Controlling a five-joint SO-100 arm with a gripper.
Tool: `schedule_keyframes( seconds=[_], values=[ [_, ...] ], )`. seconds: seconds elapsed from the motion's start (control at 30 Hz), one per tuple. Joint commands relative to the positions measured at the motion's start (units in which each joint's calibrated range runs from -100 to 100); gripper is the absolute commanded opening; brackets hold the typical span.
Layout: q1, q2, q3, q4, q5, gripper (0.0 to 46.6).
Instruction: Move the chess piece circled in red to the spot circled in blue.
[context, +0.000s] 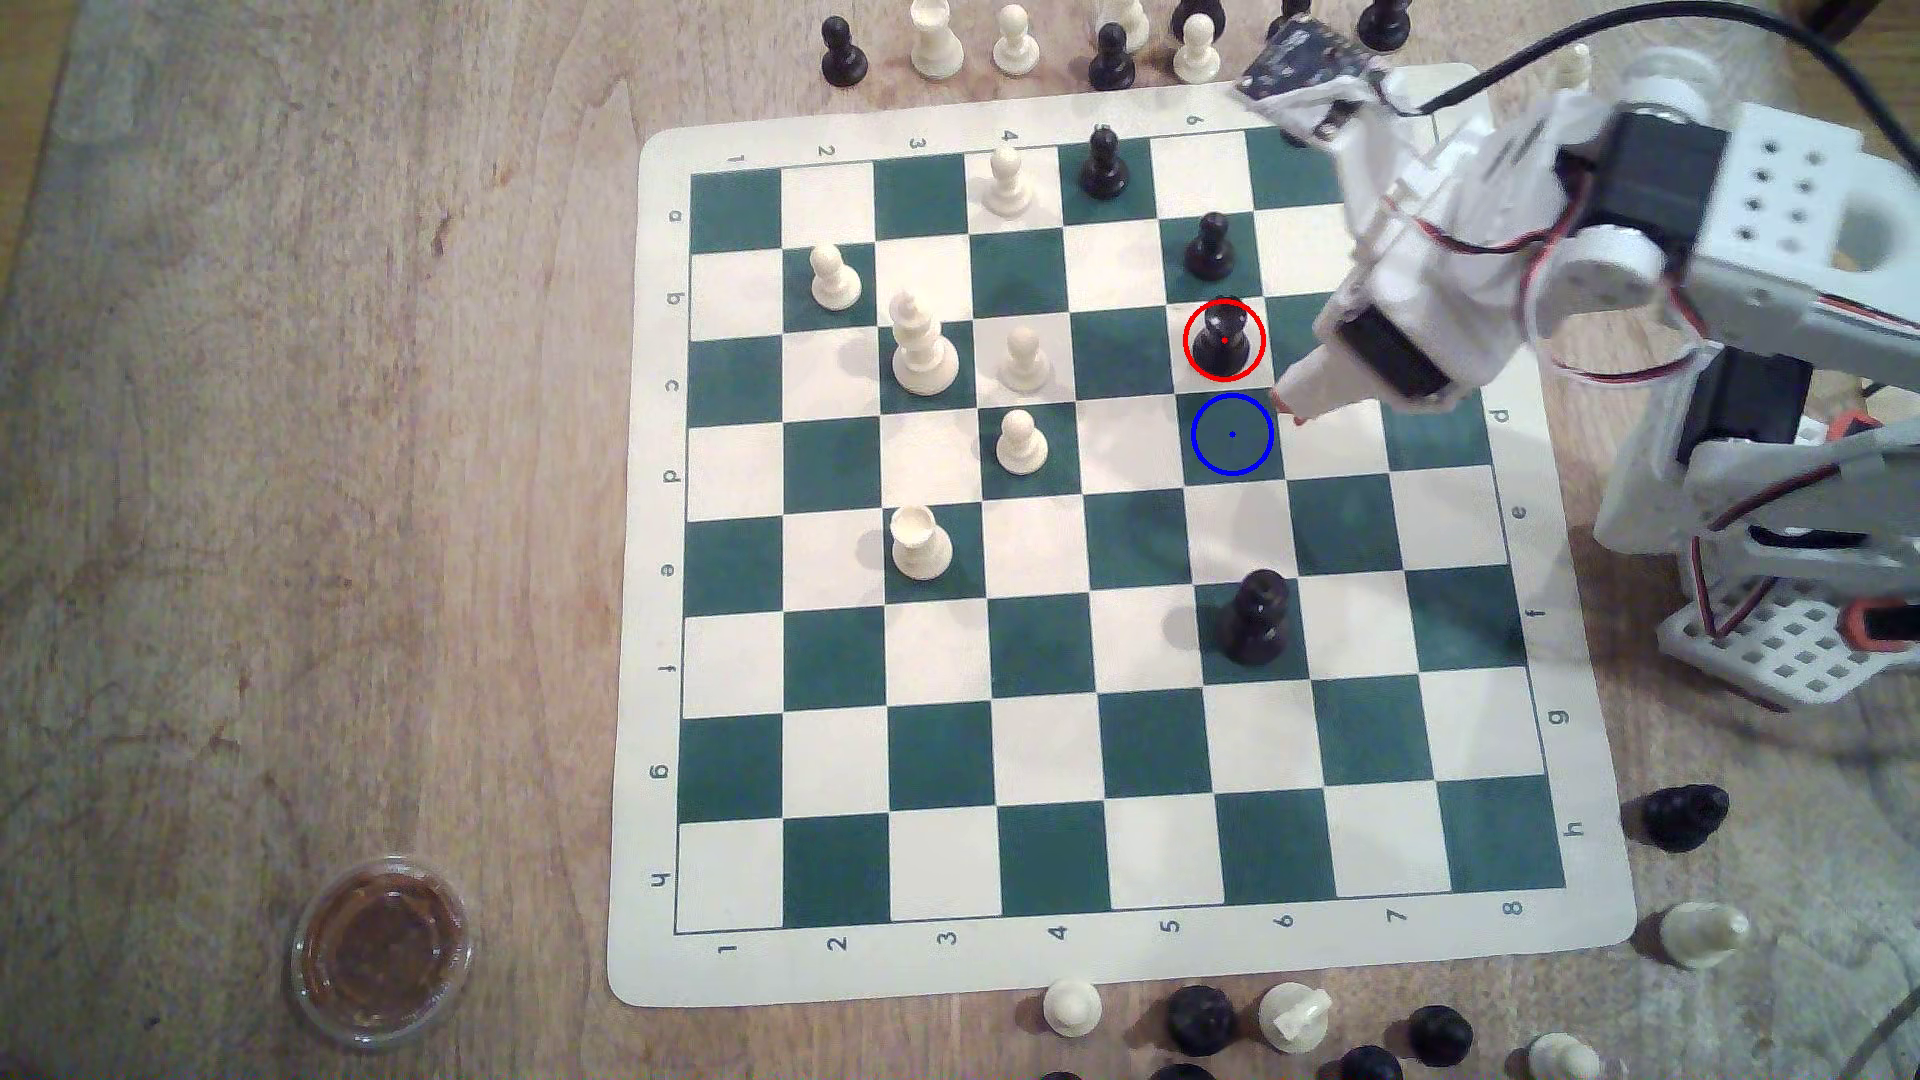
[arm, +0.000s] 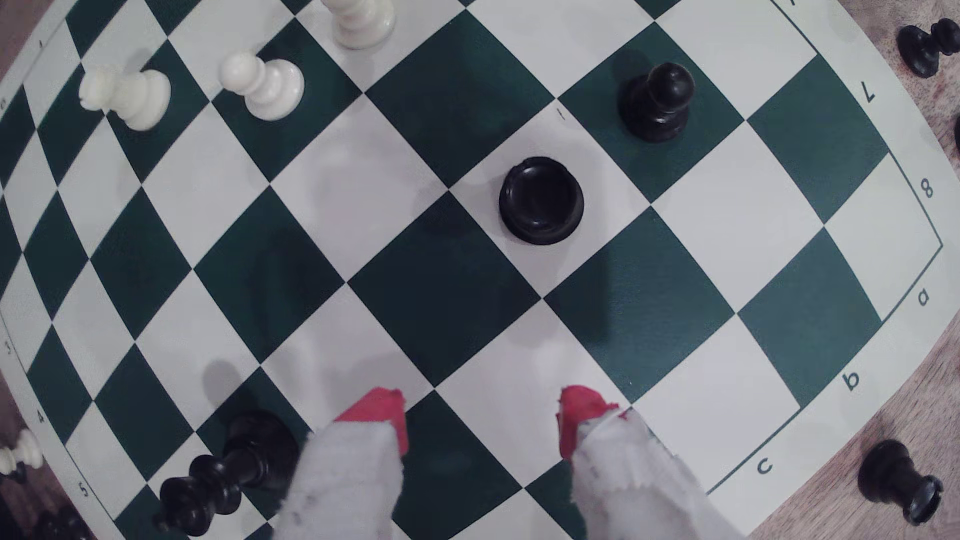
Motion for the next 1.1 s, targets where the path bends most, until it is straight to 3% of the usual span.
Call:
schedule_keyframes(
  seconds=[0.0, 0.57, 1.07],
  values=[
    [-0.15, 3.51, -4.29, -4.73, 1.71, 18.6],
    [3.13, 21.42, -10.63, -11.69, 3.47, 16.1],
    [4.39, 27.53, -12.81, -18.81, 4.59, 16.0]
  ],
)
